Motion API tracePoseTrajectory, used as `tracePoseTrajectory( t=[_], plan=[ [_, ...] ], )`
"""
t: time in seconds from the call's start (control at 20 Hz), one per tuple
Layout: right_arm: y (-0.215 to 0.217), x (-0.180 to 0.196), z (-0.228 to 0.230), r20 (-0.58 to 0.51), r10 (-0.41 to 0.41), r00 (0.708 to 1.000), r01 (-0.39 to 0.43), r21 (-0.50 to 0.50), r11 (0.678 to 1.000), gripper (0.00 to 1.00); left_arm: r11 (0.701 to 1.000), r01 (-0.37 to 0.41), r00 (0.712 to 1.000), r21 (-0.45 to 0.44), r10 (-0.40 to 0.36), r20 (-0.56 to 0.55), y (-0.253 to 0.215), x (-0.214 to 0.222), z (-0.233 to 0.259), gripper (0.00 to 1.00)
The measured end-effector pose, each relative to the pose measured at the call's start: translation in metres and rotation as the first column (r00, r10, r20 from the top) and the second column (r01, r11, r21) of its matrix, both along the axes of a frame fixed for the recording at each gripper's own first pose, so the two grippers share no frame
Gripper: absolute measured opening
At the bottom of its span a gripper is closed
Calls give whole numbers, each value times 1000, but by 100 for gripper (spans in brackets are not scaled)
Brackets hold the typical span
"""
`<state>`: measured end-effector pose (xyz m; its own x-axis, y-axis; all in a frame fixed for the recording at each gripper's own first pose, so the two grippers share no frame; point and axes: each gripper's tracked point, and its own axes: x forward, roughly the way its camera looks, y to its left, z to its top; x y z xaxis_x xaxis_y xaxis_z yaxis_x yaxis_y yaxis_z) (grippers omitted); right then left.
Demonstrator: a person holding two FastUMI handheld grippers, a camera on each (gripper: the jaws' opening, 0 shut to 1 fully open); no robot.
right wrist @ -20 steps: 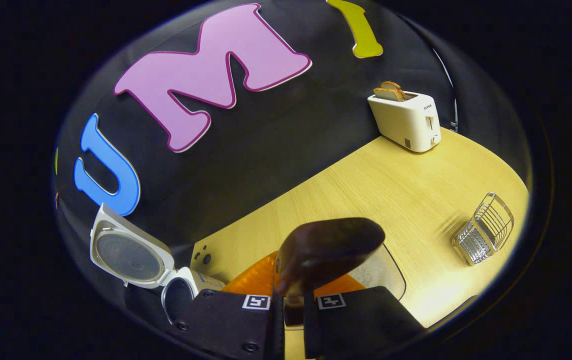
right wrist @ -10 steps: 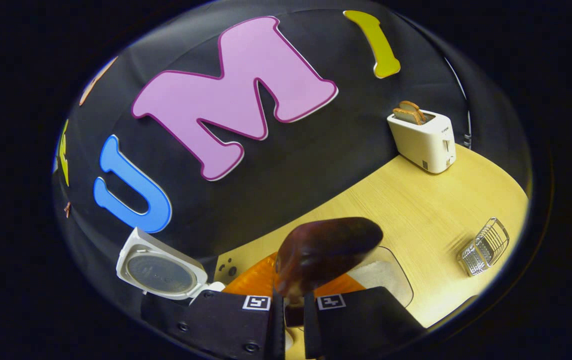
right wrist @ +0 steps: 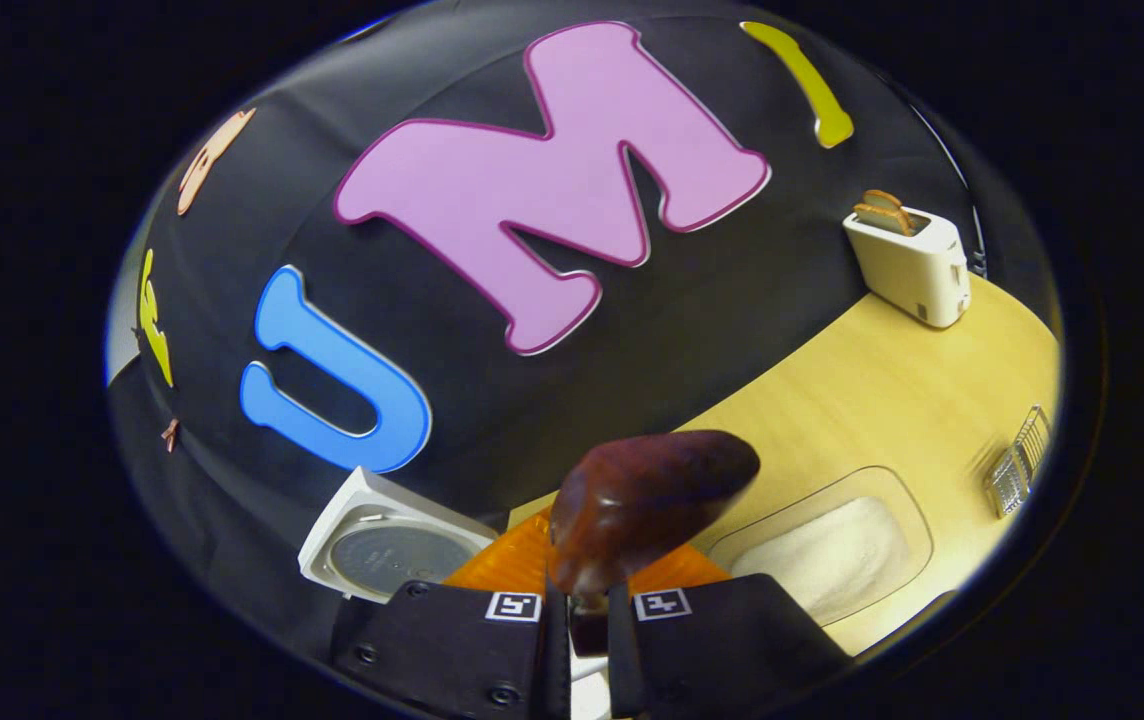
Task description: Close the left gripper, press the button to open the rice cooker; take a wooden spoon from the chopstick holder with the right hand, scoop a spoonful of rice and pour it into the rice cooker, then put the wooden spoon back into the chopstick holder.
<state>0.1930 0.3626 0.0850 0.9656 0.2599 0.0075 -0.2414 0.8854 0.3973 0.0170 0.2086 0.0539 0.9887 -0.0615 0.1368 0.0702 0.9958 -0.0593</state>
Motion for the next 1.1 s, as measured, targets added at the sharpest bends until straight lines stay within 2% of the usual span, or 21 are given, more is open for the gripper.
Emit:
tracePoseTrajectory(
  t=[0.45,0.75,0.85,0.9,0.95,1.0,1.05,1.1],
  plan=[
    [105,12,-44,-77,144,987,-150,-81,985,19,994,-103,994,-48,101,-31,51,-6,-14,95],
    [145,19,-80,-96,183,978,-200,-220,955,19,991,-124,992,-47,122,-40,69,-4,-19,95],
    [157,21,-87,-77,194,978,-208,-294,933,19,992,-117,992,-46,115,-41,72,1,-21,95],
    [163,22,-93,-67,202,977,-213,-335,918,19,992,-117,992,-51,115,-43,72,3,-22,91],
    [169,22,-98,-59,211,976,-218,-381,898,19,991,-118,992,-55,116,-43,74,7,-22,95],
    [174,21,-104,-50,221,974,-221,-429,876,19,991,-122,992,-60,119,-42,76,8,-21,91],
    [179,21,-111,-35,232,972,-219,-486,846,19,990,-128,991,-63,126,-39,79,10,-20,95],
    [183,22,-114,-15,240,971,-210,-534,819,19,988,-137,990,-67,135,-38,83,11,-19,95]
  ],
)
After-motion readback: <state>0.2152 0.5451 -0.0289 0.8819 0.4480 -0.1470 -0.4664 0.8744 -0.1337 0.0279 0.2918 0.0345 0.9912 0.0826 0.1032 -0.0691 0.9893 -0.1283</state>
